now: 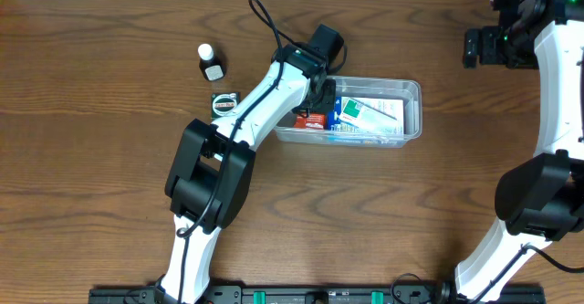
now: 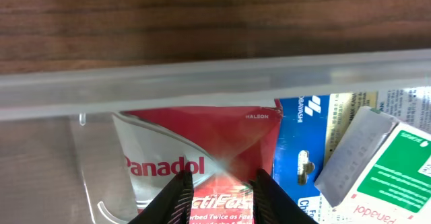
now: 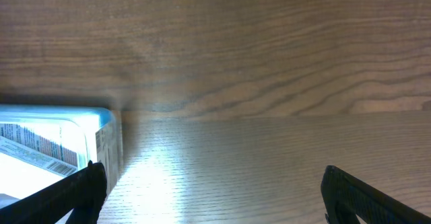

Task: Pack container
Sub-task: 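Lower the red box into the container's left end and release, then move the left gripper back to the green Zam-Buk box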

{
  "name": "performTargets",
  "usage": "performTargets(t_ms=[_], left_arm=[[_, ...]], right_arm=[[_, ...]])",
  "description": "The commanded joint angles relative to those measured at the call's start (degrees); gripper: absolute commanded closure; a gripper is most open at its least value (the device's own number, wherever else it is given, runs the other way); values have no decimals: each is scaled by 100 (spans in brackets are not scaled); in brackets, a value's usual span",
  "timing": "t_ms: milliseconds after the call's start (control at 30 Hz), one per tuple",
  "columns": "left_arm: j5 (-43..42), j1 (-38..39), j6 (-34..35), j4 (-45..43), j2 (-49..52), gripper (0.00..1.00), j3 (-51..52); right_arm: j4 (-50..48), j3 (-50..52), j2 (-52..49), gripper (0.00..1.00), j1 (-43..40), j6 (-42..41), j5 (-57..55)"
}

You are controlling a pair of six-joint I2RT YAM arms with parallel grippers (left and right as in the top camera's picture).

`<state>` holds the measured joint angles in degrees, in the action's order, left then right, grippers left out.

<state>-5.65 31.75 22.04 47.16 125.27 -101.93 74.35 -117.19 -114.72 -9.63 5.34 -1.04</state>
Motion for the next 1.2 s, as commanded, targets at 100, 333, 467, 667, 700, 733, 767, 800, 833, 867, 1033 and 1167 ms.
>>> performTargets(t_ms=[100,333,467,667,700,733,767,800,833,867,1033,1167], left_arm=[[31,33,-35,-46,-94,70,94],[-74,48,-66,-94,-129,70,-11],[-188,48,-195,33,-332,69,-144],[-52,48,-542,334,-1032,67,-299],[26,42,-579,387,-1137,64,-299],[184,28,-595,481,-1296,60,-299],[313,2,-595,575,-1429,58,-299],[428,-44,-595,688,-1574,55,-299],[503,-96,-595,793,-1690,50,-299],[535,-166,-597,890,-1794,47,-299],[551,-793,-726,1351,-2061,23,-299],[546,-1392,-723,1593,-1969,22,-208]], right_arm=[[4,-87,122,1,-17,-81,0],[4,-87,122,1,-17,-81,0],[4,-87,122,1,-17,-81,0],[4,-87,122,1,-17,-81,0],[4,-87,122,1,-15,-81,0],[4,-87,122,1,-17,-81,0],[4,-87,122,1,-15,-83,0],[4,-87,122,1,-17,-81,0],[4,-87,122,1,-17,-81,0],[4,-87,122,1,-17,-81,0],[4,-87,122,1,-17,-81,0],[4,-87,122,1,-17,-81,0]])
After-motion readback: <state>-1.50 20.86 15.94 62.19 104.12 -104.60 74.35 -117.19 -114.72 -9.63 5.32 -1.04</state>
